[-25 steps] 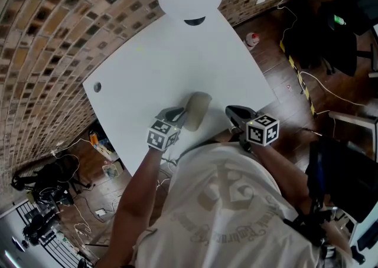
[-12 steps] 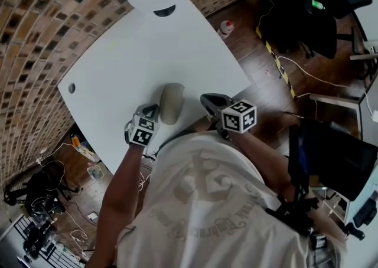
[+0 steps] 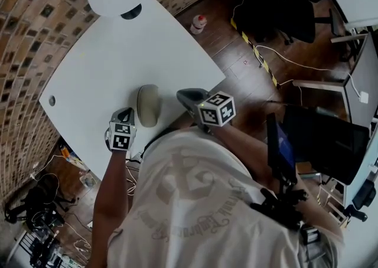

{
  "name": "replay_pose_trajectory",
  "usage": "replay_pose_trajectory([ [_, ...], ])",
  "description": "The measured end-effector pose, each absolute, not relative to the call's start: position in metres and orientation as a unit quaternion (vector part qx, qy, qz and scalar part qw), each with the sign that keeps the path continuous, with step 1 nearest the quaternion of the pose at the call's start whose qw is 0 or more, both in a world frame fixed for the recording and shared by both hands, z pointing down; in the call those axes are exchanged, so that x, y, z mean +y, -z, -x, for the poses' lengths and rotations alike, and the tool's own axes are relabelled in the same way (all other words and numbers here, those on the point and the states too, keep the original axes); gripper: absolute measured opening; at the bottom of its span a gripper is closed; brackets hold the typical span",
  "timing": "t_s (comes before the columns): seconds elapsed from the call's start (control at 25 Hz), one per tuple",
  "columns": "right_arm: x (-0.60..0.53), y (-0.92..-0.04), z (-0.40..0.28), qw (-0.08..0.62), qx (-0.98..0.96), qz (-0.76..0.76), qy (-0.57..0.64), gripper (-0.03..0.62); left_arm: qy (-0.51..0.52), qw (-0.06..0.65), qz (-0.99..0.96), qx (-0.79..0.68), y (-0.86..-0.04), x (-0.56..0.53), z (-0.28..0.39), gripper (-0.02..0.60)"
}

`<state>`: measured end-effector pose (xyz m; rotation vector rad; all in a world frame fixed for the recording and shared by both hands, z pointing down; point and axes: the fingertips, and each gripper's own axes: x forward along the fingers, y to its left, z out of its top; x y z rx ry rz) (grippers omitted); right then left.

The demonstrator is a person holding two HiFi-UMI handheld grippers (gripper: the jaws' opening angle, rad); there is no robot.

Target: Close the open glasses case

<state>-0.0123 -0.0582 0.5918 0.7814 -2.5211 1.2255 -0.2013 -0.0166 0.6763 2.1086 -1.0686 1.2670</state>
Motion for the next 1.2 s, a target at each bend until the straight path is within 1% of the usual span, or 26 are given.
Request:
replay_pose_trajectory([
  [0.4, -0.067, -0.589, 0.012, 0.122, -0.878, -0.217, -0.409, 0.008, -0.387, 0.229, -0.756, -0.476, -0.634, -0.023, 0.196, 0.004],
  [0.6, -0.074, -0.587, 0.014, 0.14, -0.893, -0.175, -0.39, 0.008, -0.286, 0.261, -0.75, -0.536, -0.604, -0.023, 0.186, 0.004],
  [0.8, -0.081, -0.577, 0.02, 0.165, -0.922, -0.114, -0.331, 0.008, -0.2, 0.247, -0.749, -0.581, -0.567, -0.024, 0.166, 0.003],
  [1.0, -0.088, -0.542, 0.029, 0.144, -0.952, -0.056, -0.264, 0.008, -0.131, 0.243, -0.746, -0.606, -0.543, -0.022, 0.139, 0.005],
  [1.2, -0.088, -0.515, 0.046, 0.127, -0.966, -0.02, -0.227, 0.008, -0.076, 0.238, -0.739, -0.625, -0.523, -0.017, 0.125, 0.005],
])
